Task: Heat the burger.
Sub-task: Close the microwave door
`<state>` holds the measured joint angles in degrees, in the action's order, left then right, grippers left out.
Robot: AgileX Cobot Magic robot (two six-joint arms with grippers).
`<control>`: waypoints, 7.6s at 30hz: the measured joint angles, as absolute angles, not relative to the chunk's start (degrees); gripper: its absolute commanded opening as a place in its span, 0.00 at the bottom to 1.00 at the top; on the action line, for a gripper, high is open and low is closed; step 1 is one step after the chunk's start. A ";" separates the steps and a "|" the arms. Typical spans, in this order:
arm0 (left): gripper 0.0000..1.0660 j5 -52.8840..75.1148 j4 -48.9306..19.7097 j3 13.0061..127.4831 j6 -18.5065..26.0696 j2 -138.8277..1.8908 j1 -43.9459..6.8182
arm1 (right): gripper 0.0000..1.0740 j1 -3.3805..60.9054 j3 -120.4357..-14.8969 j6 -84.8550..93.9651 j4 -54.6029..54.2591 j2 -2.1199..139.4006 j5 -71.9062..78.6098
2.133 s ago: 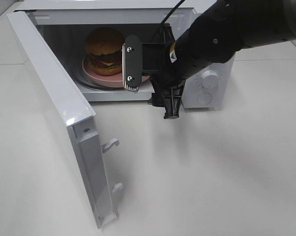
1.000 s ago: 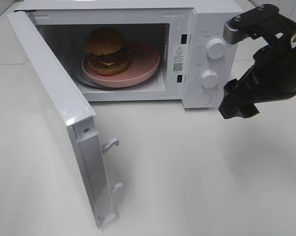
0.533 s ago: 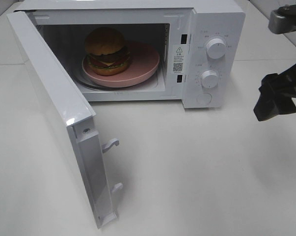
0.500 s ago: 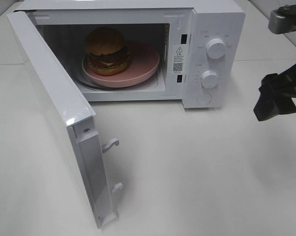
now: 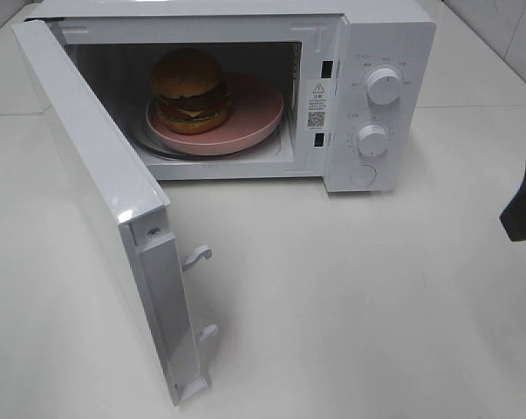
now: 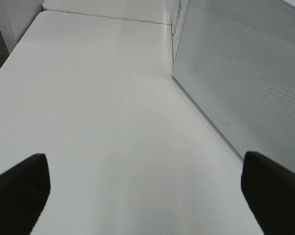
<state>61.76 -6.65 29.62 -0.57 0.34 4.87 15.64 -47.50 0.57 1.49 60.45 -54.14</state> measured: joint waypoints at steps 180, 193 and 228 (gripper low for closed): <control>0.00 -55.63 37.13 24.58 -24.64 -88.64 1.49 | 0.69 4.24 -28.19 -3.78 1.38 -0.29 -55.52; 0.00 -52.65 31.23 30.60 -22.80 -92.99 -9.11 | 0.69 4.24 -28.19 -3.78 1.38 -0.29 -55.52; 0.00 -42.17 10.66 48.53 -17.19 -105.25 -28.65 | 0.69 4.24 -28.19 -3.78 1.38 -0.29 -55.52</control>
<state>-42.17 10.66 48.53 -17.19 -105.25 -28.65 4.24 -28.19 -3.78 1.38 -0.29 -55.52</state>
